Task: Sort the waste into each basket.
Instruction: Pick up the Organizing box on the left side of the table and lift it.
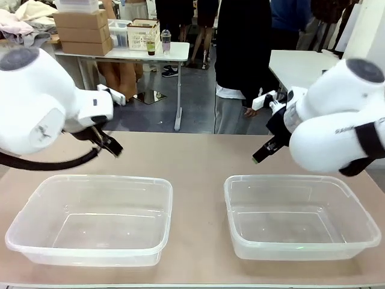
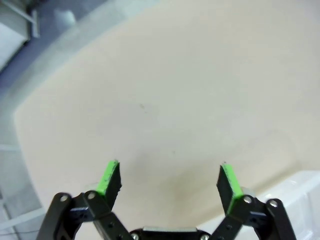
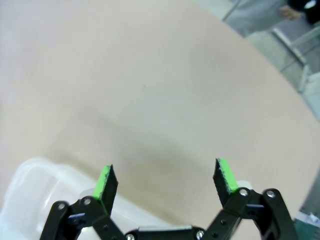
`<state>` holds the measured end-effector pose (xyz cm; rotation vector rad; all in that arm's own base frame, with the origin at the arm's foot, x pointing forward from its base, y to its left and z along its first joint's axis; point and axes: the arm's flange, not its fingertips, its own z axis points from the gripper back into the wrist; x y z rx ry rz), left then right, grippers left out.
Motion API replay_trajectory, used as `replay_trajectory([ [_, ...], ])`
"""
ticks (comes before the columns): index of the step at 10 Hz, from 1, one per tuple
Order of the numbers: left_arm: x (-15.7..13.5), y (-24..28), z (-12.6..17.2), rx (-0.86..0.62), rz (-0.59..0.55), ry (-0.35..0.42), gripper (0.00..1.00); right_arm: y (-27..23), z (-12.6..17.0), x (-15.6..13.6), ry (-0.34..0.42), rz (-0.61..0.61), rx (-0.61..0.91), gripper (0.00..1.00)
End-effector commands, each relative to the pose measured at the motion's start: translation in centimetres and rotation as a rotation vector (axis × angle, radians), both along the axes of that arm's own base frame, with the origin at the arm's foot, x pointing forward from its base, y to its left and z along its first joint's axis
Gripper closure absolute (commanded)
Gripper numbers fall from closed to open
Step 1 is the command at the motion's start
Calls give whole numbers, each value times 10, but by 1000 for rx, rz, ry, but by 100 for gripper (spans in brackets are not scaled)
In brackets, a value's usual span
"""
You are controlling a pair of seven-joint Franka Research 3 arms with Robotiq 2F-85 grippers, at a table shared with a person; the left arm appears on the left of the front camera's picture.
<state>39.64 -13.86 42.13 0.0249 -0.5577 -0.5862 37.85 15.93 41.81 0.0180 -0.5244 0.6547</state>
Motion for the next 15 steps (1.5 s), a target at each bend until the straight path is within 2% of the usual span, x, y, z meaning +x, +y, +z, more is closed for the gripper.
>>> replay_trajectory([
  [1,-23,7,98,-36,134,-10,0,-24,86,-72,-60,78,-3,0],
  [2,-20,24,133,-35,99,48,0,-33,105,-106,-96,48,-24,0],
  [3,-7,47,154,54,61,95,0,-40,107,-140,-122,50,-44,0],
  [4,7,62,145,-124,45,52,0,-13,89,-50,-63,22,-3,0],
  [5,-31,31,139,-13,97,19,0,-13,89,-50,-63,22,-3,0],
  [6,-25,50,165,-39,92,32,0,-25,136,-96,-104,26,-8,0],
  [7,-13,44,171,264,75,129,0,-47,140,-103,-72,98,219,0],
  [8,13,30,203,578,117,372,0,-80,155,-120,-20,24,579,0],
  [9,36,21,221,681,196,535,0,-102,163,-136,30,7,823,0],
  [10,63,15,236,758,335,746,0,-138,169,-162,-39,-86,1050,0],
  [11,75,16,239,721,528,948,0,-169,167,-176,-76,-236,1187,0],
  [12,72,16,231,435,654,825,0,-190,158,-174,-54,-434,1171,0],
  [13,45,35,213,545,350,394,0,-143,207,-140,-37,-24,743,0],
  [15,45,35,213,545,350,394,0,-143,207,-140,-37,-24,743,0],
])
